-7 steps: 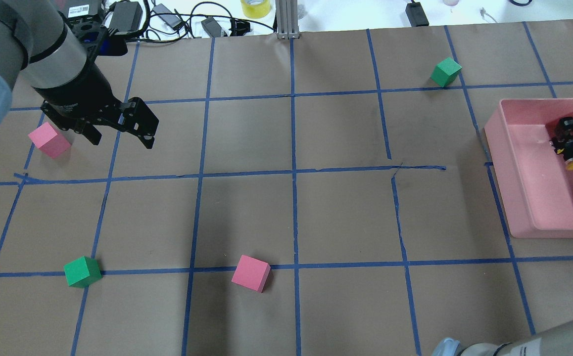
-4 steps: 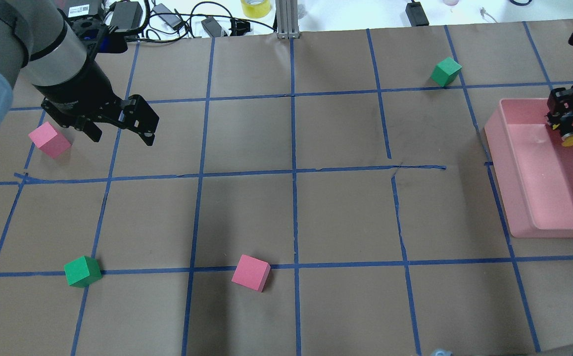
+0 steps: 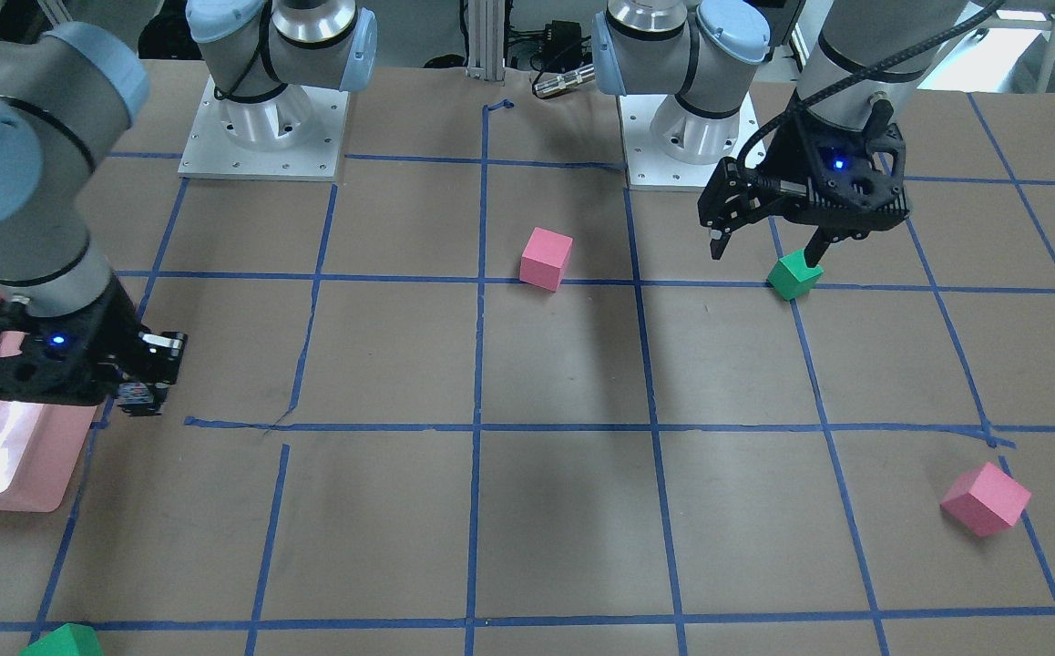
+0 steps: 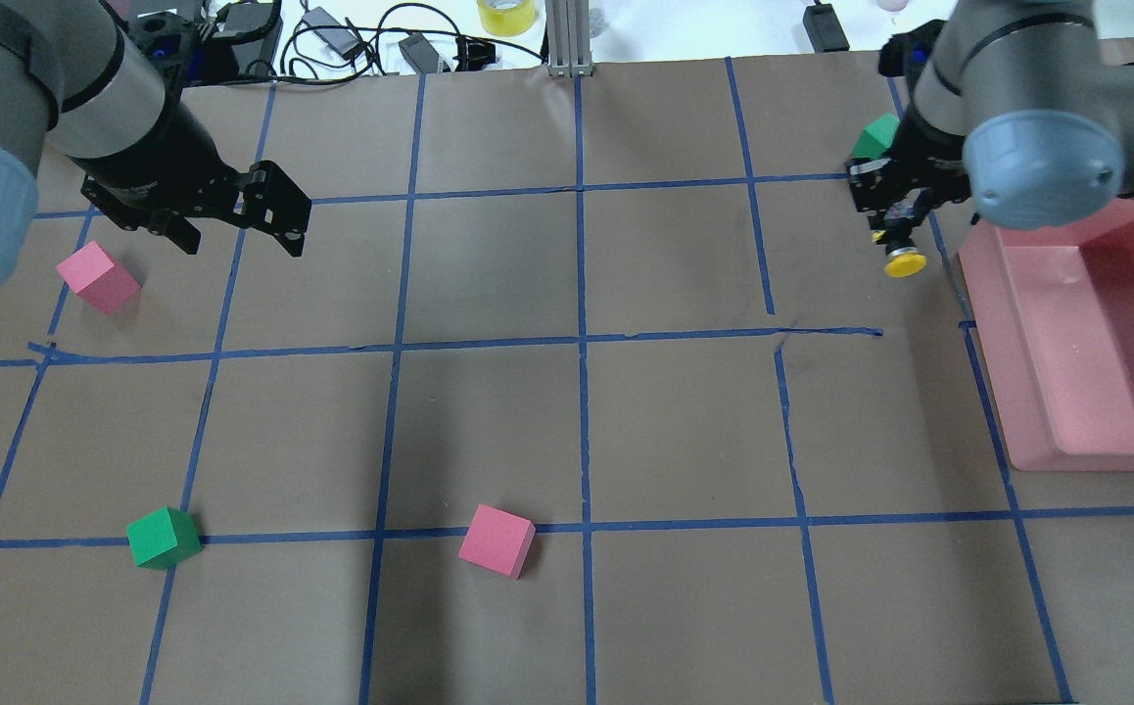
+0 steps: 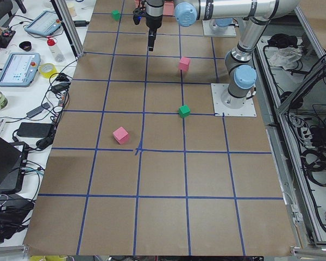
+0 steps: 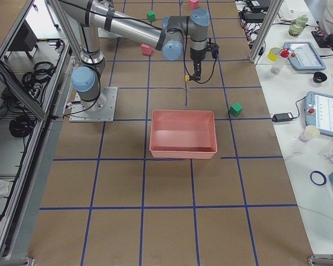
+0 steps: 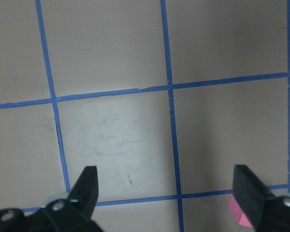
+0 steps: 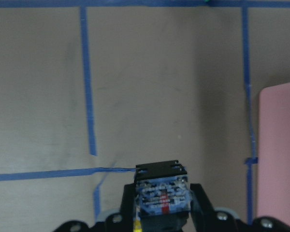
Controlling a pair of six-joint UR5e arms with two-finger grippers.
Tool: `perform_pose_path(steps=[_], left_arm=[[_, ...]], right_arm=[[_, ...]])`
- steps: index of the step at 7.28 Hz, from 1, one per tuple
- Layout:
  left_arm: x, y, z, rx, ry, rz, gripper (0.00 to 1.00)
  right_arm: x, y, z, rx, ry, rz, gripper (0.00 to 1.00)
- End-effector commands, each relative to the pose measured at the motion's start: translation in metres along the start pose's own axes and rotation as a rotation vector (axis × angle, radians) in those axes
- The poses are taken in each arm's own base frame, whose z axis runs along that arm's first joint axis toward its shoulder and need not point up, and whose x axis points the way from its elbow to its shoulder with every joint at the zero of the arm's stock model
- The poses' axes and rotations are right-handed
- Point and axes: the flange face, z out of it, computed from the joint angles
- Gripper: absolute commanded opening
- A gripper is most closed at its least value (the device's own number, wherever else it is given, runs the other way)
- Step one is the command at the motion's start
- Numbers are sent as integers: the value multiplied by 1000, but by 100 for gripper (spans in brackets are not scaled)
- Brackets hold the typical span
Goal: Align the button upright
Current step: 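Carry the switch to the table center and lower it with the right gripper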
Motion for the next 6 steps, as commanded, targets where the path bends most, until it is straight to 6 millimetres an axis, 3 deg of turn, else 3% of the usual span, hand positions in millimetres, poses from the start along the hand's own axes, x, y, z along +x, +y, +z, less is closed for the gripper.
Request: perform_pose_path(steps=[1,3,4,5,6], left_arm=[[-1,0,11,-15,1,-20,100],[-1,11,0,-12,2,-7,100],[-6,3,2,-11,18,-19,100],[-8,0,-1,10,8,-20,100],[-2,2,12,-11,32,-33,100]], right_arm=[[-127,24,16,22,-31,93,0],[-205,46,48,26,-46,29,0],[-234,56,57,37,-63,11,0],[-251,61,65,31,-125,-9,0],[-268,68,79,6,-156,-32,0]])
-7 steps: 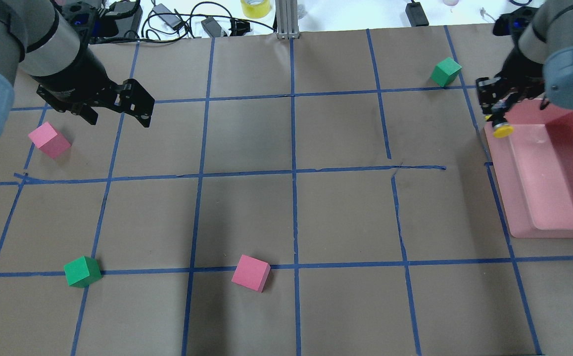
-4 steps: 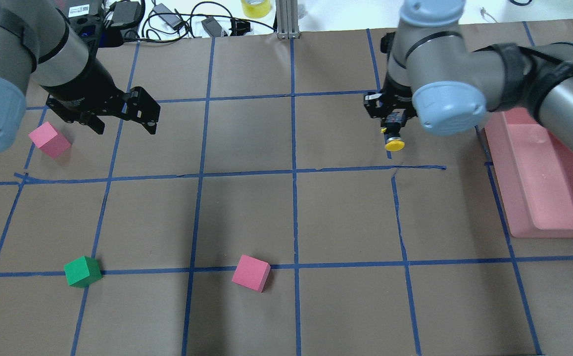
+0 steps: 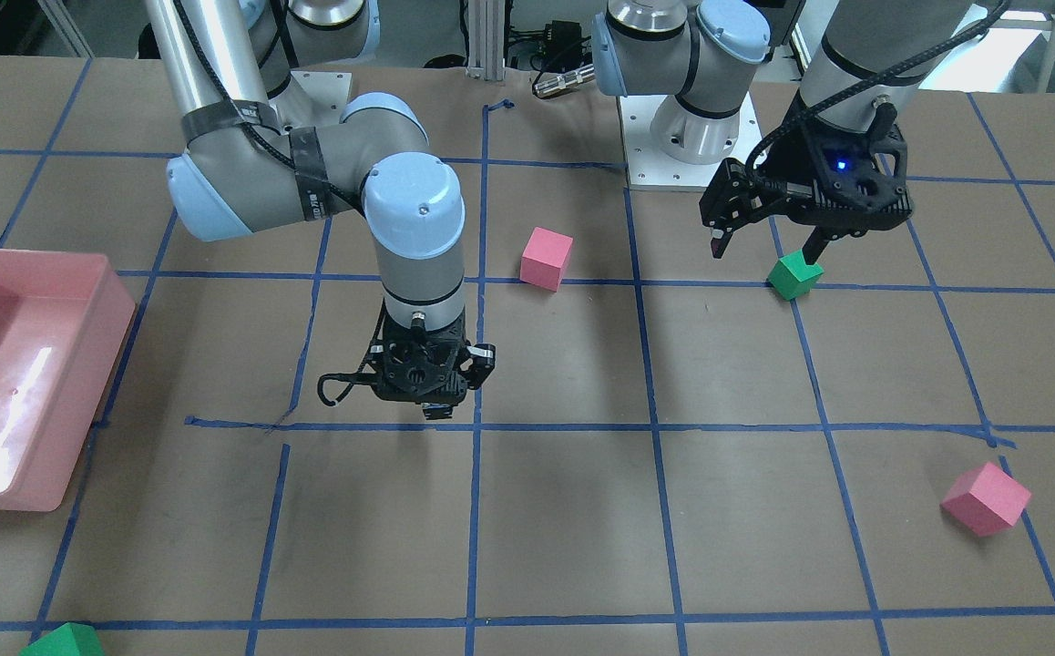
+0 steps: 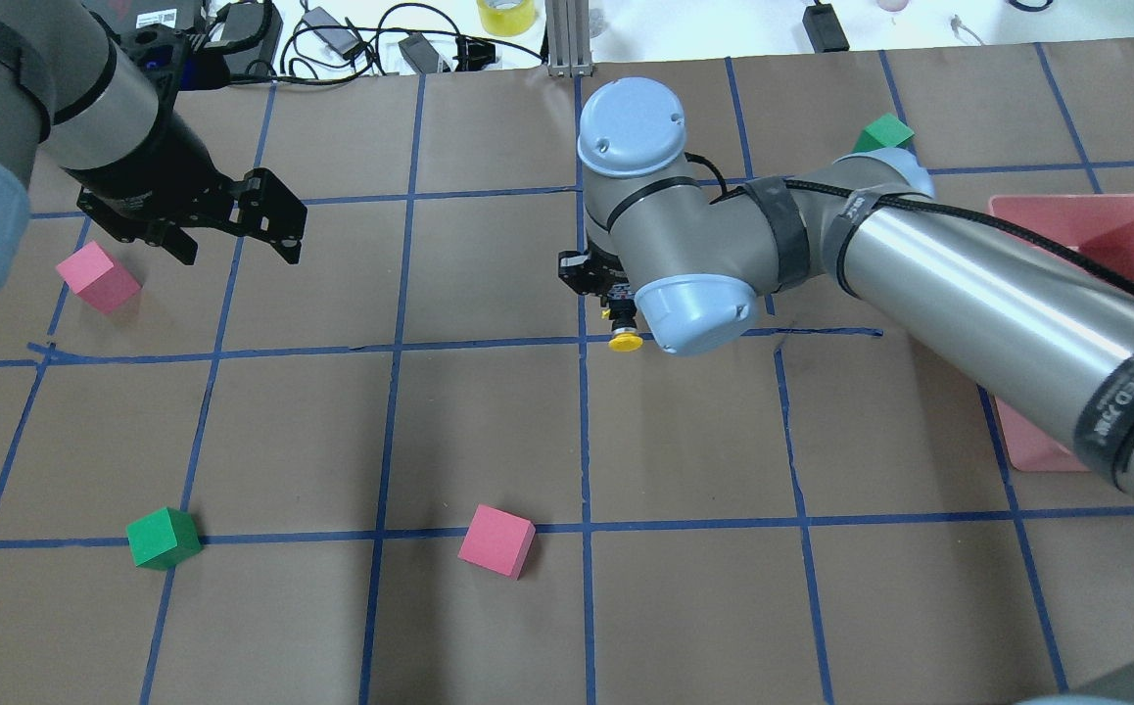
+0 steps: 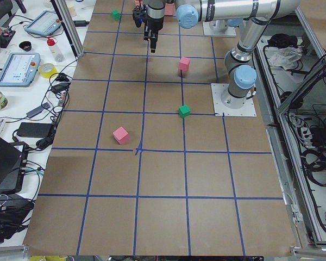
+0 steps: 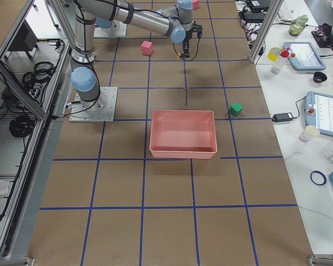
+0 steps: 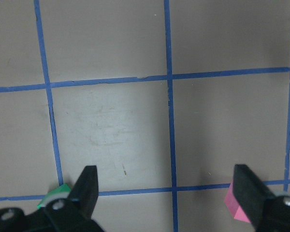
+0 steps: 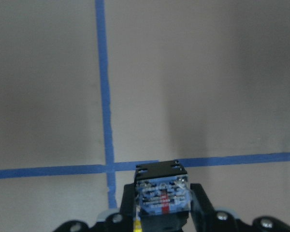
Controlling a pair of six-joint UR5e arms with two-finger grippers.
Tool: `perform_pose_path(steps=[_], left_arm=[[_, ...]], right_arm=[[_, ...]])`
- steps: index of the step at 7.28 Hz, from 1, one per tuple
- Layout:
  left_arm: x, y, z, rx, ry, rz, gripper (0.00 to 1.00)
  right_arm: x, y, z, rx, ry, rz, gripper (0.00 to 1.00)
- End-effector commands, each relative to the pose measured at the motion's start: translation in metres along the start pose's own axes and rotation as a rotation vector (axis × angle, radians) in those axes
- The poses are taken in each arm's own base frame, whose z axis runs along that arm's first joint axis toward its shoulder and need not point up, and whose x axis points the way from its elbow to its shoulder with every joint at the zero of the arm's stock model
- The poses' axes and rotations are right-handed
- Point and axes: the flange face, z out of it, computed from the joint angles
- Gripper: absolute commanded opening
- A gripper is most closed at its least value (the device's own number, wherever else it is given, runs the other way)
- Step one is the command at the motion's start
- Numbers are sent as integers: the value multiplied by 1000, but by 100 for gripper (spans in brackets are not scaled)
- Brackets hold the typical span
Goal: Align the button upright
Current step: 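Carry the switch to the table center and lower it with the right gripper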
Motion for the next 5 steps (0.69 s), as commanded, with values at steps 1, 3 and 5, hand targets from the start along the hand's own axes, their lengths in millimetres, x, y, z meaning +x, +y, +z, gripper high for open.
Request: perform_pose_path(steps=[1,3,5], left_arm=[[5,3,7,-6,15,2,100],[-1,-2,6,2,-8,-3,100],[0,-2,9,-11,23,-19,100]], right_arm=[[-37,18,30,-36,-46,-47,0],[-38,15,44,-21,-36,-47,0],[-36,12,44,18,-11,-8,0]])
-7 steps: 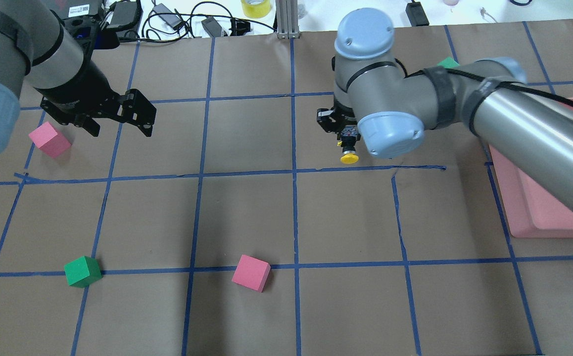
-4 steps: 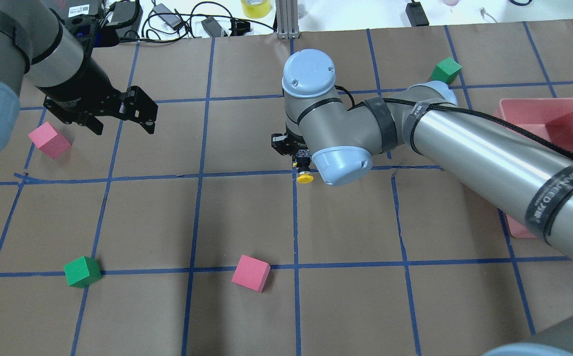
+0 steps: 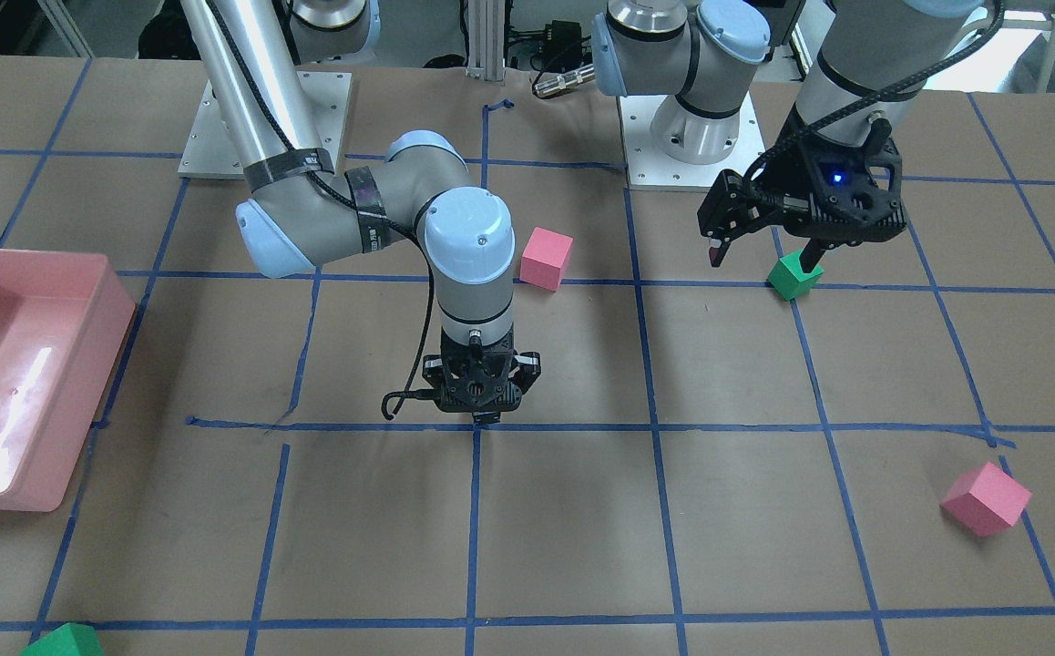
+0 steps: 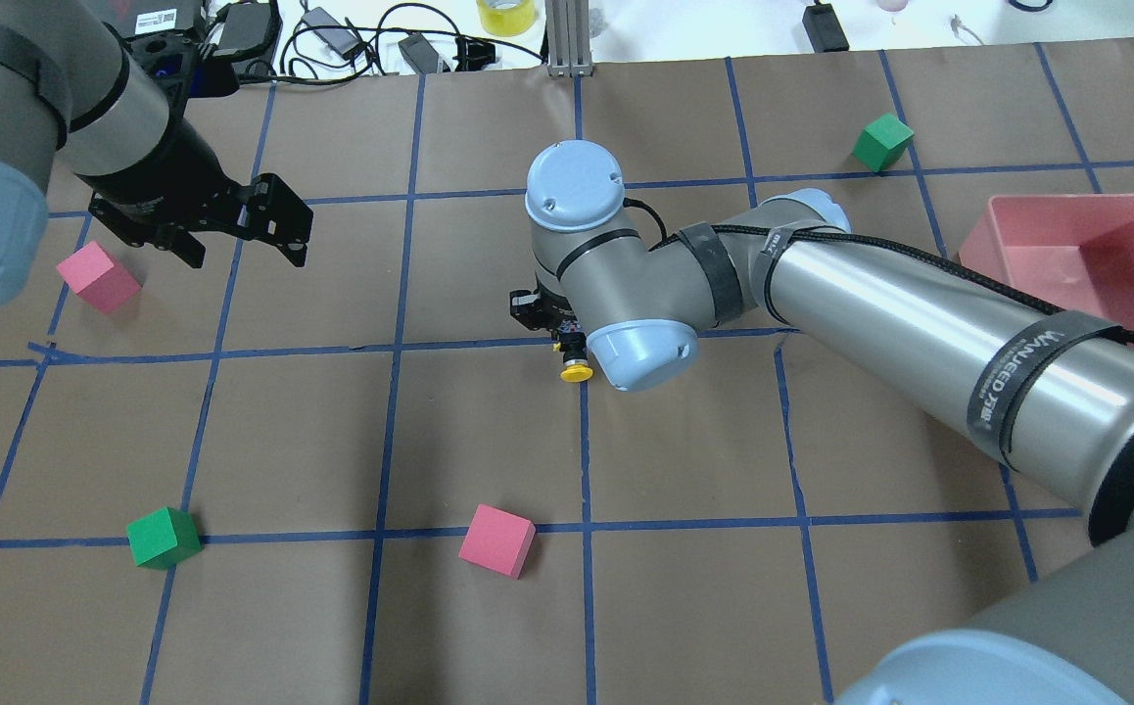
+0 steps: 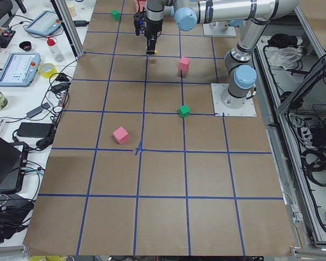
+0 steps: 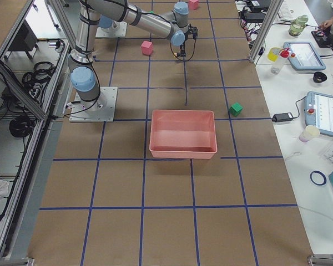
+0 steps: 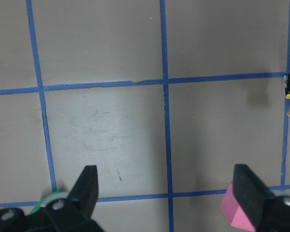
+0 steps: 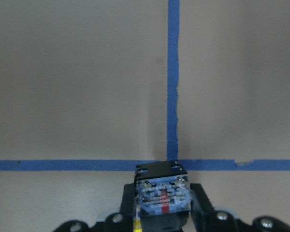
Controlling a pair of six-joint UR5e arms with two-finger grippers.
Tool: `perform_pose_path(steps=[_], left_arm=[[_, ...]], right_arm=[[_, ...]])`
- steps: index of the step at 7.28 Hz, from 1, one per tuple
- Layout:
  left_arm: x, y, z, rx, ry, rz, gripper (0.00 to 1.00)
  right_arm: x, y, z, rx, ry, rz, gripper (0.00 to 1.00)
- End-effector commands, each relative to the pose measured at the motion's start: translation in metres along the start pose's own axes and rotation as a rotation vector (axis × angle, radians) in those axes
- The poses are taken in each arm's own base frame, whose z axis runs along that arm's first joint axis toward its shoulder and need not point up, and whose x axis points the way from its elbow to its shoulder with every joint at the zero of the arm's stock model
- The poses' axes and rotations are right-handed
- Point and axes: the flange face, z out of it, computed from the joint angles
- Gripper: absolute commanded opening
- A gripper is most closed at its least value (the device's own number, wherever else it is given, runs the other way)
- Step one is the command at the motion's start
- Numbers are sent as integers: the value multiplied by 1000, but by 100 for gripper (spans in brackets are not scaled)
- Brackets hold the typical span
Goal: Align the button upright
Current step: 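Carry the switch to the table center and lower it with the right gripper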
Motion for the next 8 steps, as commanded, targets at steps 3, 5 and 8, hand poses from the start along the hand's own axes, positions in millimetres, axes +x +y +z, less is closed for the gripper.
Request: perform_pose_path(steps=[3,5,8], left_arm=[[1,-4,16,-36,30,5,100],[0,-8,12,-19,23,7,100],[-1,-6,26,-60,25,2,100]], right_arm=[[-6,-13,9,61,-19,66,0],[-8,-5,15,42,-9,72,5],[-7,0,19,28,-4,65,23]])
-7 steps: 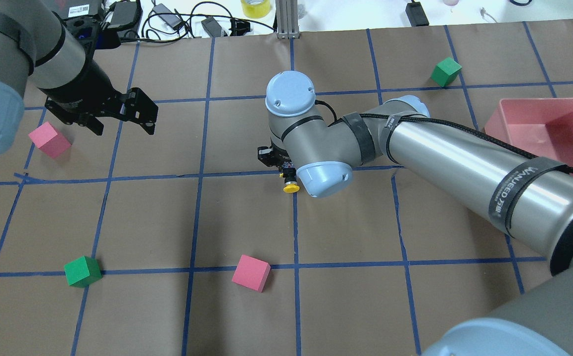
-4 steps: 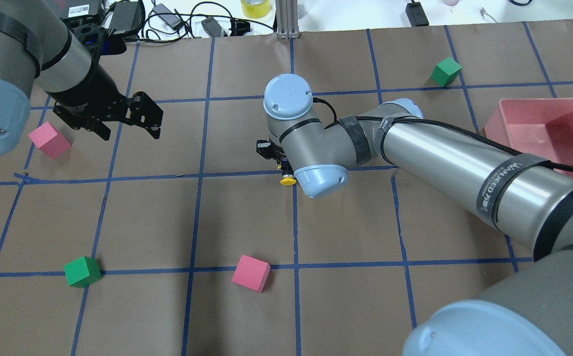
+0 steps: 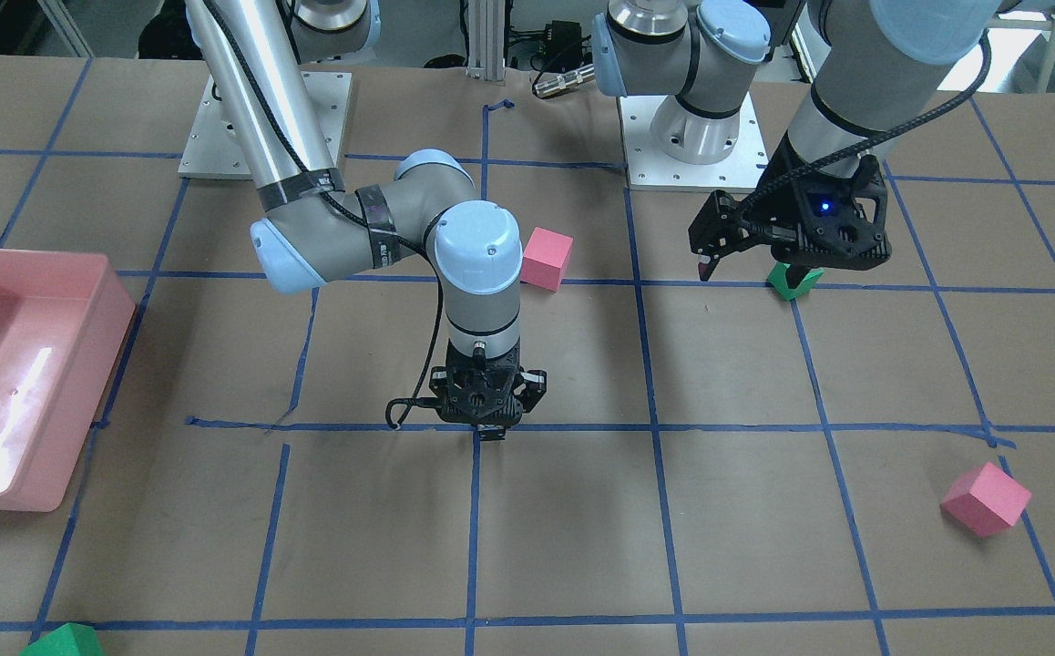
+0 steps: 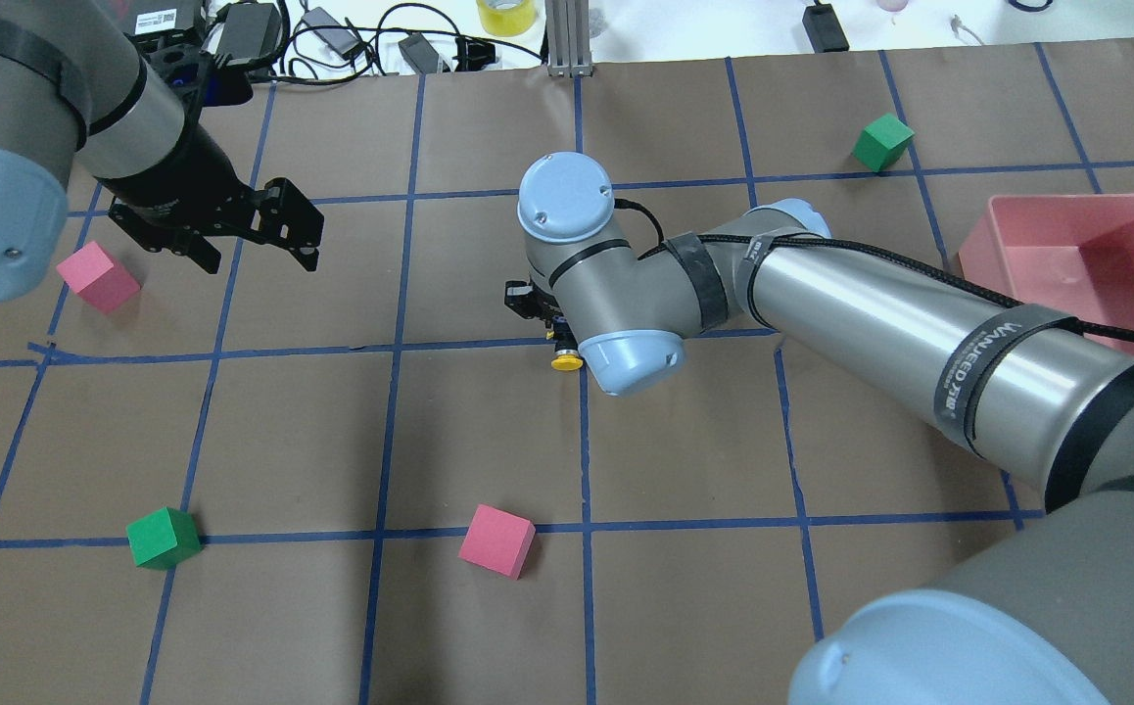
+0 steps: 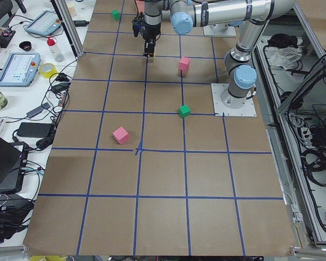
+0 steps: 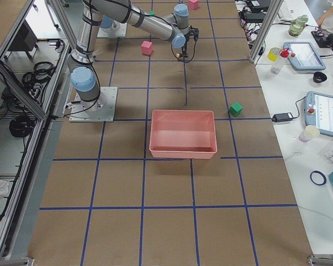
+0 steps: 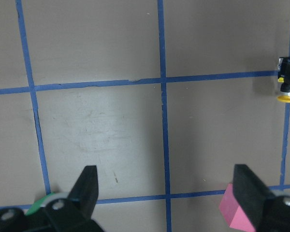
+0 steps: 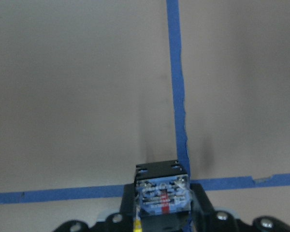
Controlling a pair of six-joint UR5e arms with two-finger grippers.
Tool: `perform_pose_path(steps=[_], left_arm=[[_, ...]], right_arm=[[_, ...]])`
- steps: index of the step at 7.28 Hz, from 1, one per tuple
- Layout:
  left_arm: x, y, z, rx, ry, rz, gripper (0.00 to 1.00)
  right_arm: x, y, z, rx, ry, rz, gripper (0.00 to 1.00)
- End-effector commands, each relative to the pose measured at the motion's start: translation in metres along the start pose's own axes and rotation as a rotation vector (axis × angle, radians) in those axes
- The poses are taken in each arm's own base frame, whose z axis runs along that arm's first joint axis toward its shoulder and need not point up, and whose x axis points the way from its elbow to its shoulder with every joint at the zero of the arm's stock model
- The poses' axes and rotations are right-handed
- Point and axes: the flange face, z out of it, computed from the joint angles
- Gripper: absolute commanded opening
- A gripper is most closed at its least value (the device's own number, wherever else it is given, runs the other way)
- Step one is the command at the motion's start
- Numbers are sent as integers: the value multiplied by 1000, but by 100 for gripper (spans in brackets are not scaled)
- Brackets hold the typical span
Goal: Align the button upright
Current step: 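Carry the switch to the table center and lower it with the right gripper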
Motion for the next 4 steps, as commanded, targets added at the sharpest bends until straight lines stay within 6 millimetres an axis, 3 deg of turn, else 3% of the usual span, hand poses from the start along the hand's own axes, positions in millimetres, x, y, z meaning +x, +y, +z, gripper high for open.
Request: perform_pose_path(steps=[1,2,3,4], left_arm=[[0,1,1,-9,-5,-3,100],[0,2,-4,4,-5,-1,100],[0,1,-5,14,-3,1,100],[0,1,-6,17,-3,2,100]], right_arm=[[5,9,9,-23,12,-8,36],[6,12,9,-25,13,-8,47],[3,13,7,-36,-14,-9,47],[3,13,7,-38,-22,-7,60]])
